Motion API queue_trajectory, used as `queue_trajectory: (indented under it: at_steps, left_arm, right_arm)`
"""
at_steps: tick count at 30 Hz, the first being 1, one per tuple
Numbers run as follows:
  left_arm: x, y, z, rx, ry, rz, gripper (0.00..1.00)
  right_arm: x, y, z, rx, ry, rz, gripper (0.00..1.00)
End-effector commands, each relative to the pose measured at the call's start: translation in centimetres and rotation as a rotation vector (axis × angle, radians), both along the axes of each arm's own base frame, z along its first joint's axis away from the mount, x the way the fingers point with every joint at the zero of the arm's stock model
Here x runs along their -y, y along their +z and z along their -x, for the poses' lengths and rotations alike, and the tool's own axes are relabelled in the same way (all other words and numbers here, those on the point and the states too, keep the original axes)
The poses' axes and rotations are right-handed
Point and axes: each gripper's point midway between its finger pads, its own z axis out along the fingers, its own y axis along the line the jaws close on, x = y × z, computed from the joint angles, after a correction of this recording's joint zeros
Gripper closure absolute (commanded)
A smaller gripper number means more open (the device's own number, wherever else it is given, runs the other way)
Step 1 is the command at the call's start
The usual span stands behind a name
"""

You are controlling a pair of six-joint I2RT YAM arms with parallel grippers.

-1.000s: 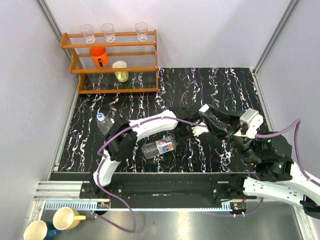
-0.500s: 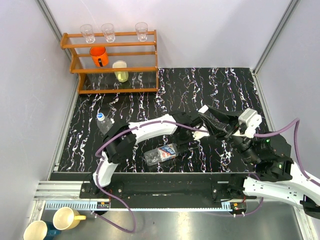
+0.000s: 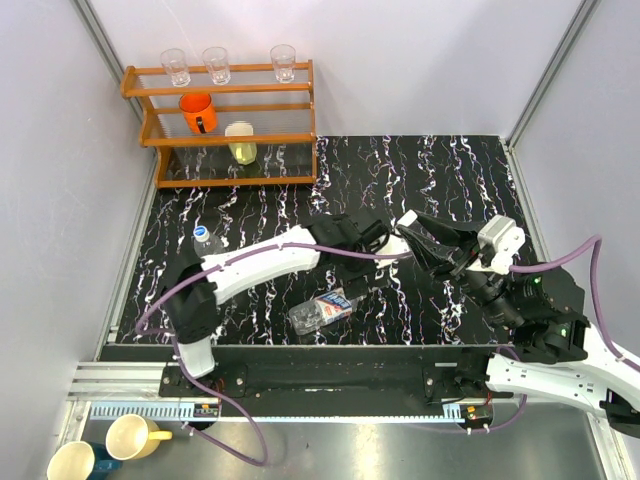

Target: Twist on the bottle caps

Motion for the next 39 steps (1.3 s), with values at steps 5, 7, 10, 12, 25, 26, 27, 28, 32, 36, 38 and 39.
queue_trajectory:
  at_steps: [5, 7, 10, 12, 25, 26, 27, 28, 32, 36, 38, 39]
  left_arm:
    - [-6.8, 0.7, 3.1, -0.018, 0.128, -0.028, 0.01]
    - [-7.9, -0.2, 3.7, -0.03, 0.131, -0.048, 0.01]
    - [-9.4, -1.9, 4.7, -0.074, 0.149, -0.088, 0.01]
    - [-10.0, -2.5, 4.9, -0.083, 0.167, -0.095, 0.01]
    - [-9.7, -4.7, 6.2, -0.234, 0.176, -0.088, 0.01]
    - [-9.6, -4.9, 6.3, -0.245, 0.169, -0.089, 0.01]
    - [-9.6, -5.2, 6.6, -0.262, 0.162, -0.094, 0.01]
    - [-9.5, -5.3, 6.9, -0.276, 0.152, -0.093, 0.01]
    - [-9.6, -6.2, 6.8, -0.278, 0.148, -0.11, 0.01]
    - [-9.8, -7.5, 6.5, -0.267, 0.144, -0.134, 0.01]
    - [-9.9, -8.1, 6.4, -0.261, 0.133, -0.145, 0.01]
    - [-9.8, -8.4, 6.1, -0.253, 0.131, -0.139, 0.01]
  right_arm:
    - [1.3, 1.6, 0.2, -0.01, -0.018, -0.037, 0.74]
    - [1.3, 1.5, 0.2, -0.01, -0.022, -0.034, 0.74]
    - [1.2, 1.5, 0.1, -0.012, -0.023, -0.03, 0.73]
    - [1.1, 1.5, 0.0, -0.013, -0.025, -0.029, 0.73]
    - [0.3, 1.5, -0.3, -0.019, -0.022, -0.011, 0.73]
    - [0.2, 1.4, -0.3, -0.02, -0.023, -0.009, 0.73]
    - [0.2, 1.4, -0.3, -0.021, -0.024, -0.007, 0.73]
    - [0.3, 1.4, -0.3, -0.021, -0.025, -0.009, 0.73]
    - [0.4, 1.5, -0.3, -0.02, -0.027, -0.009, 0.73]
    - [0.4, 1.5, -0.2, -0.021, -0.023, -0.013, 0.73]
    - [0.5, 1.5, -0.2, -0.022, -0.025, -0.015, 0.73]
    - [0.4, 1.5, -0.2, -0.022, -0.024, -0.014, 0.73]
